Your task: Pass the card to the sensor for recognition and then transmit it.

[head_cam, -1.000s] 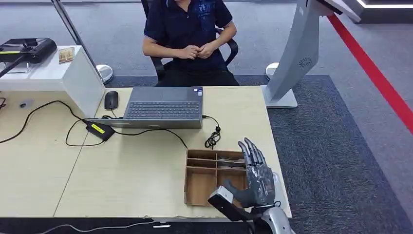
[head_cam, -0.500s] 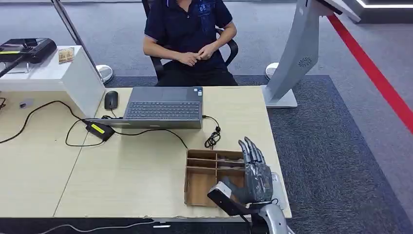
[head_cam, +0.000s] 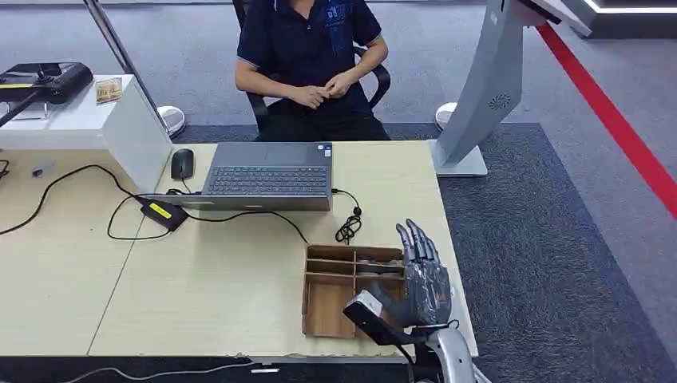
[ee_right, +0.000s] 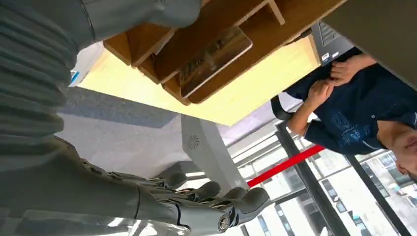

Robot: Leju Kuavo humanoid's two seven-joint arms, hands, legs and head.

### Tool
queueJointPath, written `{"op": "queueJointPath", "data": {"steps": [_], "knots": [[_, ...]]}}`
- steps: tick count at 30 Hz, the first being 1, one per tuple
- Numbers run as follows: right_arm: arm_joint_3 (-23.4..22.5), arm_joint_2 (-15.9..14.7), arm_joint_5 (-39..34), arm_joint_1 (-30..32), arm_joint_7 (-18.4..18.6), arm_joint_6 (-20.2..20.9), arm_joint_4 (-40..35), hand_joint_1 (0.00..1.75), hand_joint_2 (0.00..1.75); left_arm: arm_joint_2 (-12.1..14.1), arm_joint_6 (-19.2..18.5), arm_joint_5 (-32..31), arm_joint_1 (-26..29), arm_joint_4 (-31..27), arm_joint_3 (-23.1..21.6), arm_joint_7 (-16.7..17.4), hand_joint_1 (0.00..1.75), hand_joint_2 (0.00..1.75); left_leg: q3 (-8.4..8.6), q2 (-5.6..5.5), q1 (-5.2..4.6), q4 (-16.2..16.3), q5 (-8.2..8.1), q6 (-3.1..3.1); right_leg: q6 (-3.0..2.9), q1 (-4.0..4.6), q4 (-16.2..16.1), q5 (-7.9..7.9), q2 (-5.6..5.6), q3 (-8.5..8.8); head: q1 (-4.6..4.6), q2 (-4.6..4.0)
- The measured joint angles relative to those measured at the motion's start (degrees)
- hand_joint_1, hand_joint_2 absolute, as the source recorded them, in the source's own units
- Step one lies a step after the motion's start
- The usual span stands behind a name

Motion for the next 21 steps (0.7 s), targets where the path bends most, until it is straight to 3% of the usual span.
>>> {"op": "queueJointPath", "data": {"steps": [21], "knots": [[-2.34, 1.46, 0.61, -0.94, -1.2, 0.0, 1.51, 0.0, 1.75, 0.2, -0.5, -0.61, 0.0, 0.0, -0.04, 0.0, 0.0, 0.0, 0.0, 0.0, 0.0, 0.0, 0.0, 0.0, 0.0, 0.0, 0.0, 0.0, 0.0, 0.0, 0.0, 0.0]]}}
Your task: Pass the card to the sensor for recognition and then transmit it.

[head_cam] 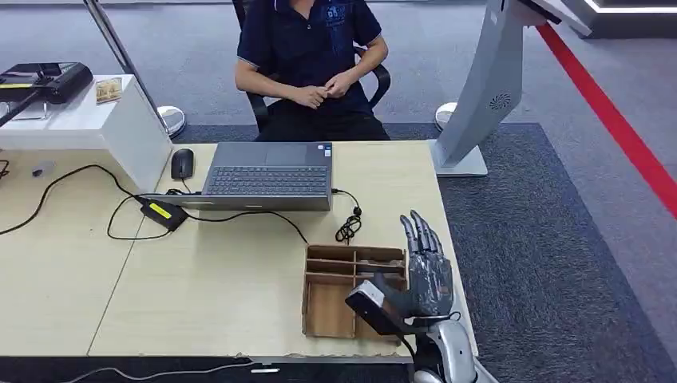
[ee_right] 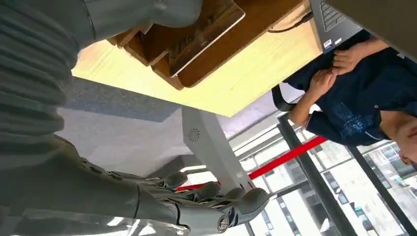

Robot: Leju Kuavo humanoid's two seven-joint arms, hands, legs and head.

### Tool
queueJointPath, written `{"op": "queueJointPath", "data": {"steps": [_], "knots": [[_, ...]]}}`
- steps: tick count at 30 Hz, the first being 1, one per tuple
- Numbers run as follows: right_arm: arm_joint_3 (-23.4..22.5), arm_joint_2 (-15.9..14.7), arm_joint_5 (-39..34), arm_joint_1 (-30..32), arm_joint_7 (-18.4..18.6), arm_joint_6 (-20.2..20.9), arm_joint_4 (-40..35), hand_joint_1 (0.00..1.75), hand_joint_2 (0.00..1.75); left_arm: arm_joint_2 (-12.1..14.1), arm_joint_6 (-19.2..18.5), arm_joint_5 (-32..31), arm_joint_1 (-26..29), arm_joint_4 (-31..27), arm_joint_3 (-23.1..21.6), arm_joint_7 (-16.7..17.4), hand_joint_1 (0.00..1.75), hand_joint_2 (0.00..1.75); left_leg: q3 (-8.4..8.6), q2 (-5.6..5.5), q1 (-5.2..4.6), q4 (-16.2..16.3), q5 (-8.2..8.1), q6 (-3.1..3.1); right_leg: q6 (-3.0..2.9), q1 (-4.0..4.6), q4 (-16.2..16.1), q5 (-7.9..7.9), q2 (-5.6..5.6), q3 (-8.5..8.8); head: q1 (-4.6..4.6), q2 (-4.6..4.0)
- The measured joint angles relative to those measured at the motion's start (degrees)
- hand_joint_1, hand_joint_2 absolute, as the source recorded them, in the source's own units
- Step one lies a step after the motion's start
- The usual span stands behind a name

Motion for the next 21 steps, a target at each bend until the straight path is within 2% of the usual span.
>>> {"op": "queueJointPath", "data": {"steps": [21], "knots": [[-0.39, 1.24, 0.02, 0.06, -1.38, 0.0, 2.67, 0.0, 1.75, 0.24, 0.0, -0.15, 0.0, 0.0, -0.04, 0.0, 0.0, 0.0, 0.0, 0.0, 0.0, 0.0, 0.0, 0.0, 0.0, 0.0, 0.0, 0.0, 0.0, -0.01, 0.0, 0.0]]}}
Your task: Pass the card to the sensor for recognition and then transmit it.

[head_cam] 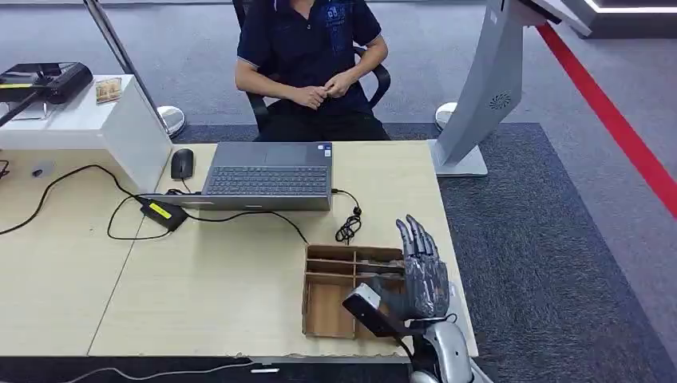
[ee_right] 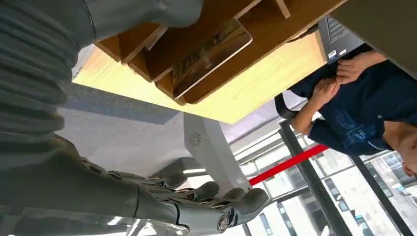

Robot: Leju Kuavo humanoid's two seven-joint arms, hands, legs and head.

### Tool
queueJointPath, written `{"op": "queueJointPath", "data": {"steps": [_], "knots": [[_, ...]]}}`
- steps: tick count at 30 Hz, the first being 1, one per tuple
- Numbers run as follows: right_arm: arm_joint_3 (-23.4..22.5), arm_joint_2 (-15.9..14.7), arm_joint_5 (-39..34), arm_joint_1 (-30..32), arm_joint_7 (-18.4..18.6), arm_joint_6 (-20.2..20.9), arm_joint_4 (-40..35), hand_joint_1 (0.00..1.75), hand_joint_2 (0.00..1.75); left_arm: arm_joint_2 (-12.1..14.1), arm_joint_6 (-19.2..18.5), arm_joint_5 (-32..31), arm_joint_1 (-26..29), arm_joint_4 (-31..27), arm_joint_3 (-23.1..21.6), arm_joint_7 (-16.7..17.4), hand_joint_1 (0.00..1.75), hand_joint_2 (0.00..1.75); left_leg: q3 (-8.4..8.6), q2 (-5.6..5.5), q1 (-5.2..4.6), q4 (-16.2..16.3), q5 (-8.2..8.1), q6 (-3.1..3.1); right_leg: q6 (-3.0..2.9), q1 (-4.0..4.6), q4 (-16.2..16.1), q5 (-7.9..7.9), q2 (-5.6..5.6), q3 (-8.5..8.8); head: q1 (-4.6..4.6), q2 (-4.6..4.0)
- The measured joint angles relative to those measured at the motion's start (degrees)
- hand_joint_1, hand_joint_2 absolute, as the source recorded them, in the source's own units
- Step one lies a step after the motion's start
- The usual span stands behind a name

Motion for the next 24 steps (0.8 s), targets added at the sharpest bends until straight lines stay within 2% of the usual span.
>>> {"op": "queueJointPath", "data": {"steps": [24], "knots": [[-1.14, 0.59, 0.85, 0.05, -0.81, 0.0, 1.12, 0.0, 1.75, 0.02, -0.09, -0.35, -0.01, 0.0, -0.98, 0.0, 0.0, 0.0, 0.0, 0.0, 0.0, 0.0, 0.0, 0.0, 0.0, 0.0, 0.0, 0.0, 0.0, 0.0, 0.0, 0.0]]}}
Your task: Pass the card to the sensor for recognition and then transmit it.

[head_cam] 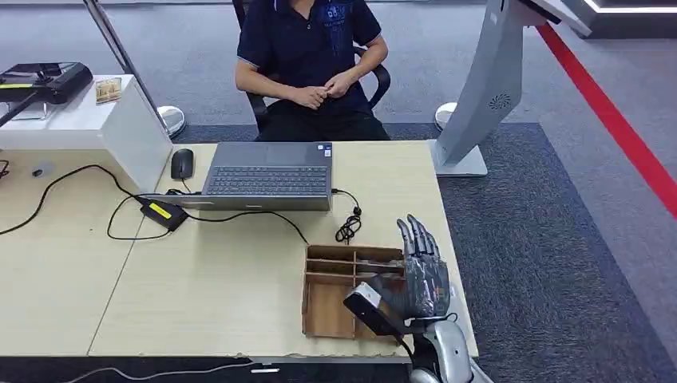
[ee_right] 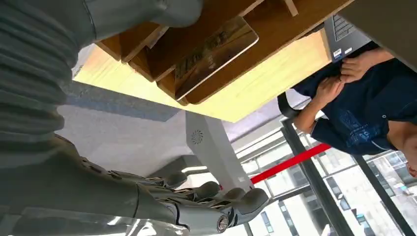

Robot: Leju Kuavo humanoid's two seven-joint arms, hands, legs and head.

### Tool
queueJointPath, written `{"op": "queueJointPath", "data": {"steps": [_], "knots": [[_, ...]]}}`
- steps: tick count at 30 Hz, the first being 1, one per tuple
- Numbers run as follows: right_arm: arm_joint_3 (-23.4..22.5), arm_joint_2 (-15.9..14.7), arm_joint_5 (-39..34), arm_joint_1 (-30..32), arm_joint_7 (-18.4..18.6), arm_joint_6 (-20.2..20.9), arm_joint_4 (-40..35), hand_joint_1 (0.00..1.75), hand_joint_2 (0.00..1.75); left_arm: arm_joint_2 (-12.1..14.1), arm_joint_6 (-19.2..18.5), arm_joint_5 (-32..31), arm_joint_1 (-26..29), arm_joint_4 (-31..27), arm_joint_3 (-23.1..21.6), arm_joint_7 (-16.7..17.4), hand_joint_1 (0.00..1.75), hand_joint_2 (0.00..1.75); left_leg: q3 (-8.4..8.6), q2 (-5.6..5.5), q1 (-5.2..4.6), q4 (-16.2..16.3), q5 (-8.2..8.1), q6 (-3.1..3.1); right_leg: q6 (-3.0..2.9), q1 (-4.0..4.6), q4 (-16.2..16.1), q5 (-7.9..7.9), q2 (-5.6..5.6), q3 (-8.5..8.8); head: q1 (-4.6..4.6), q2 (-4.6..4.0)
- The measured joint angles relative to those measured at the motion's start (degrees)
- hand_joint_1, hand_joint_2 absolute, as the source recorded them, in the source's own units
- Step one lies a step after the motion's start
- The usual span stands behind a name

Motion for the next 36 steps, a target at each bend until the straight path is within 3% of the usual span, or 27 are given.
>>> {"op": "queueJointPath", "data": {"steps": [25, 36], "knots": [[-0.35, 0.15, 0.09, 0.03, 0.0, 0.0, 0.31, 0.09, 1.75, 0.0, -0.02, -0.09, 0.0, 0.0, -0.13, 0.0, 0.0, 0.0, -0.01, 0.0, 0.0, 0.0, 0.0, 0.0, 0.0, 0.0, 0.0, 0.0, 0.0, 0.0, 0.0, 0.0], [-0.35, 0.24, 0.09, 0.05, 0.09, 0.0, 0.52, 0.23, 1.75, 0.0, -0.07, -0.11, 0.0, 0.0, -0.13, 0.0, 0.0, 0.0, 0.0, 0.0, 0.0, 0.0, 0.0, 0.0, 0.0, 0.0, 0.0, 0.0, 0.0, 0.0, 0.0, 0.0]]}}
